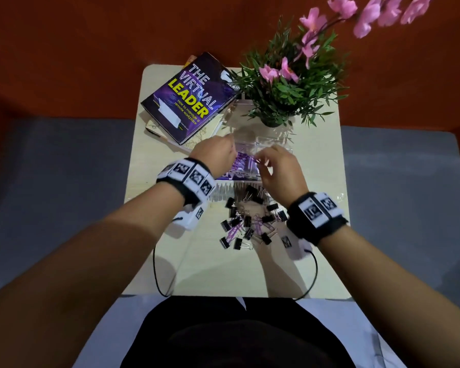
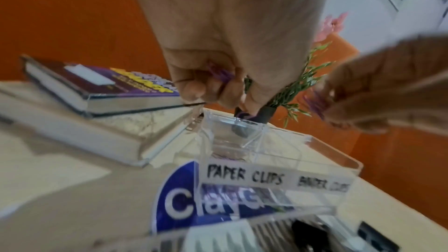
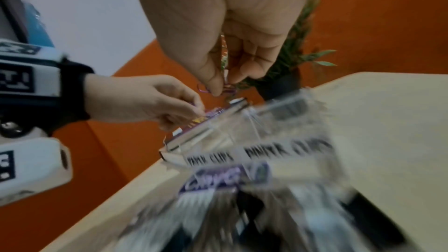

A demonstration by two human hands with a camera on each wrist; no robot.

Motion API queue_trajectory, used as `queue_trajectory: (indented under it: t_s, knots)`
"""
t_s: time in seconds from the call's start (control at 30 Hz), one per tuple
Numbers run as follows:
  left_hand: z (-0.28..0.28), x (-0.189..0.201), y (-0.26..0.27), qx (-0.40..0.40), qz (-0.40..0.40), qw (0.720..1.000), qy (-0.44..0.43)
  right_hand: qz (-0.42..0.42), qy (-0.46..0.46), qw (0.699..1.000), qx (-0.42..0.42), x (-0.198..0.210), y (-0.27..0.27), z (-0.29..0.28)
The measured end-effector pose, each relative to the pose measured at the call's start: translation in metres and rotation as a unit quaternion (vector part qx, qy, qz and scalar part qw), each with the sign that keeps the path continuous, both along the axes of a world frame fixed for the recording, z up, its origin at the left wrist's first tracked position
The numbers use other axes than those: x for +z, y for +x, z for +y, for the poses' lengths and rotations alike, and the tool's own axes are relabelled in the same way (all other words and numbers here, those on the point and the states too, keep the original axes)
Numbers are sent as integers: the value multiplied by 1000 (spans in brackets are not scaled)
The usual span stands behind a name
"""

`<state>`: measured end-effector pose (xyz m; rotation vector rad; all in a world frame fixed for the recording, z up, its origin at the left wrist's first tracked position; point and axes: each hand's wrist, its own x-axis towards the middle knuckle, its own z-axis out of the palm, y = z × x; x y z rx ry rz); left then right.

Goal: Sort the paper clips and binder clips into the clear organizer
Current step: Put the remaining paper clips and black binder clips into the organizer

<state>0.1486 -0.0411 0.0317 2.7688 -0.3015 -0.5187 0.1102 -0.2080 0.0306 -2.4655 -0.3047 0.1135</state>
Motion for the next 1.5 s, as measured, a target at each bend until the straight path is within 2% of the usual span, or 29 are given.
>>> queue_trajectory:
  t_s: [0.17,0.27,0.3,0.37,0.47,0.6,0.73,1.03,1.27,1.5]
  knots:
    - [-7,4,6,14,9,999,-51,-7,-78,994,72,-6,31,31]
    - [1,6,-17,44,-20,994,-94,10,-67,995,77,-4,20,22]
    - [3,5,-30,46,-9,994,-103,24,-65,995,74,-3,10,15]
    - [4,-1,-65,32,67,991,-115,83,-85,990,71,-8,-15,-1]
    - [1,-23,-108,-23,173,982,-77,175,-125,976,43,-24,-57,-18]
    - [-5,-46,-130,-24,149,988,-19,231,-156,960,-24,-41,-91,-16]
    - [-7,-51,-136,6,101,995,-14,200,-152,965,-82,-47,-102,-12]
    - [-19,-54,-137,104,120,986,-43,217,-59,957,-183,-64,-104,-10]
    - [-21,-56,-134,122,144,981,-39,184,-50,969,-160,-65,-111,-4]
    - [2,-53,-128,153,167,965,-130,196,-41,969,-145,-65,-112,-4]
